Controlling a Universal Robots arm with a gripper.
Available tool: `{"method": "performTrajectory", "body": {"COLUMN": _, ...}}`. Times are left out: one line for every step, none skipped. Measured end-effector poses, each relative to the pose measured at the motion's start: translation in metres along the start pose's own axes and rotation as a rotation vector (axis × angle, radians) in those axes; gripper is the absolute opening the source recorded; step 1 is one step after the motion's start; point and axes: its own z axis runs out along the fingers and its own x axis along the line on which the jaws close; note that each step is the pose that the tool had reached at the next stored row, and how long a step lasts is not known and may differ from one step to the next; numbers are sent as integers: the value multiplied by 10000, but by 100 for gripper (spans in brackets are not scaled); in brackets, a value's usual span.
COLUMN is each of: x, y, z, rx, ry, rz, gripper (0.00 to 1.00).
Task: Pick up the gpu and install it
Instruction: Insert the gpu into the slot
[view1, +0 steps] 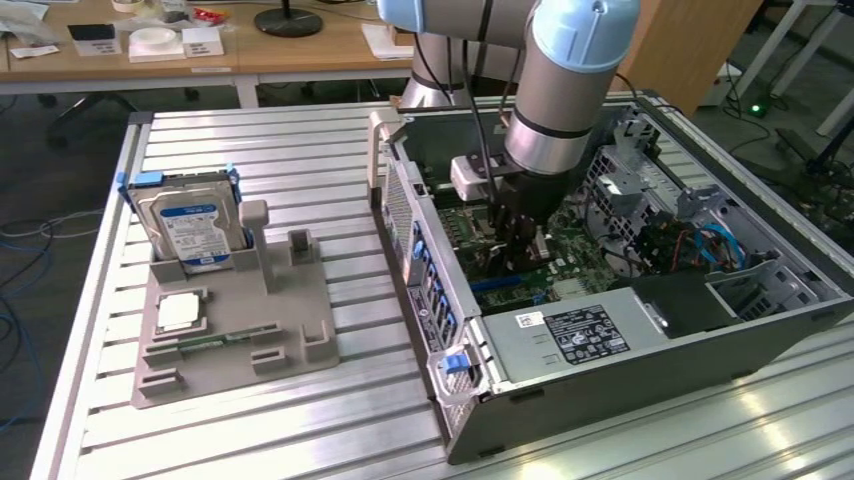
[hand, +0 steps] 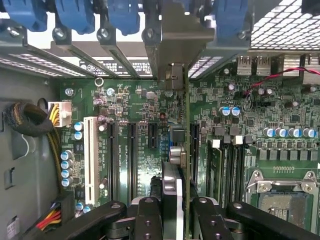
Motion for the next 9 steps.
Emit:
{"method": "performTrajectory", "body": {"x": 0, "y": 5, "z": 3, "rx": 0, "ry": -1, "rz": 0, "gripper": 28}}
{"method": "performTrajectory", "body": {"x": 0, "y": 8, "z": 7, "rx": 0, "ry": -1, "rz": 0, "gripper": 28}}
{"method": "performTrajectory", "body": {"x": 0, "y": 8, "z": 9, "rx": 0, "ry": 0, "rz": -2, "gripper": 28}}
{"method": "performTrajectory", "body": {"x": 0, "y": 9, "z": 10, "rx": -1, "ry": 1, "rz": -2, "gripper": 28}}
{"method": "performTrajectory", "body": {"x": 0, "y": 10, "z": 11, "rx": 0, "ry": 0, "rz": 0, "gripper": 28}}
{"method": "performTrajectory", "body": {"x": 0, "y": 10, "z": 11, "rx": 0, "ry": 0, "rz": 0, "gripper": 28}}
{"method": "performTrajectory", "body": {"x": 0, "y": 10, "z": 11, "rx": 0, "ry": -1, "rz": 0, "gripper": 28}}
{"method": "performTrajectory", "body": {"x": 0, "y": 10, "z": 11, "rx": 0, "ry": 0, "rz": 0, "gripper": 28}}
{"method": "performTrajectory", "body": {"x": 0, "y": 8, "z": 11, "rx": 0, "ry": -1, "rz": 0, "gripper": 28}}
